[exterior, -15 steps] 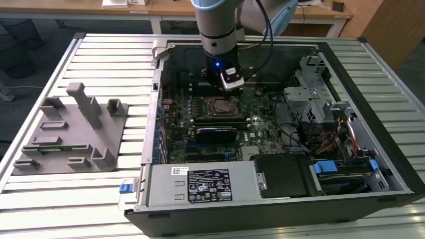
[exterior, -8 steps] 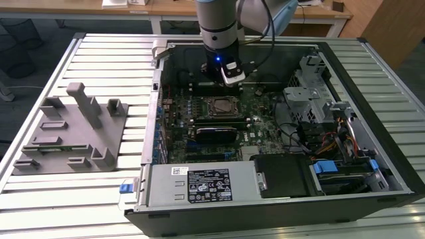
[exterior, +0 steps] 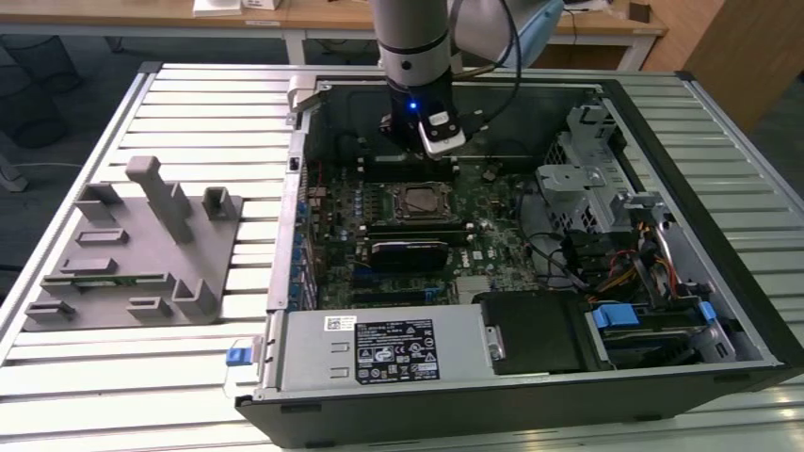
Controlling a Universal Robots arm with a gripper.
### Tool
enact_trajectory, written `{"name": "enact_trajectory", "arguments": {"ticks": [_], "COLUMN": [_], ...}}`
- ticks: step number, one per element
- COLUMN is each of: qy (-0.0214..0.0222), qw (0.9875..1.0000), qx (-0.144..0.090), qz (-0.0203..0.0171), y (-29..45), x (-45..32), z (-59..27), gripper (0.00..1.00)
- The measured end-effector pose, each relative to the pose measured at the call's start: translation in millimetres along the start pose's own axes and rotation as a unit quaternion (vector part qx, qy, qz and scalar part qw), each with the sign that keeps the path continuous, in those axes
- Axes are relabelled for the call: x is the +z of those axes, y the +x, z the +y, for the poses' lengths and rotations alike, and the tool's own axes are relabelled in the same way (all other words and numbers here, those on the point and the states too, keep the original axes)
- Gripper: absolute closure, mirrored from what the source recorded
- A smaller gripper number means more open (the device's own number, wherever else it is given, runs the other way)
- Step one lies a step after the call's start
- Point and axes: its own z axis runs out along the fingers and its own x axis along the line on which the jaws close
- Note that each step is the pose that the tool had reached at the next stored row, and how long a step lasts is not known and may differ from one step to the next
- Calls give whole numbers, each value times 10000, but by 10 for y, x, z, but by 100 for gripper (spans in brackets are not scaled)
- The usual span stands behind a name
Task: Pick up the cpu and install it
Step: 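Install the first cpu locking lever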
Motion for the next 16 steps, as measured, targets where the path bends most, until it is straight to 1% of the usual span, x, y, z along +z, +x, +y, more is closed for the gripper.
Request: {"name": "enact_trajectory", "arguments": {"ticks": [1, 2, 4, 6, 8, 10, 11, 14, 16], "qy": [4, 34, 123, 199, 276, 336, 354, 375, 384], "qw": [10000, 10000, 9999, 9997, 9994, 9991, 9990, 9989, 9988], "qx": [1, 1, -6, -9, -11, -10, -9, -11, -10], "qz": [11, 47, 82, 132, 195, 263, 284, 293, 309], "y": [-1, -4, -16, -37, -65, -93, -102, -116, -129], "x": [0, 1, 7, 13, 19, 26, 28, 28, 28], "z": [0, 1, 5, 11, 19, 25, 24, 8, -14], "gripper": [89, 89, 89, 89, 89, 89, 89, 89, 89]}}
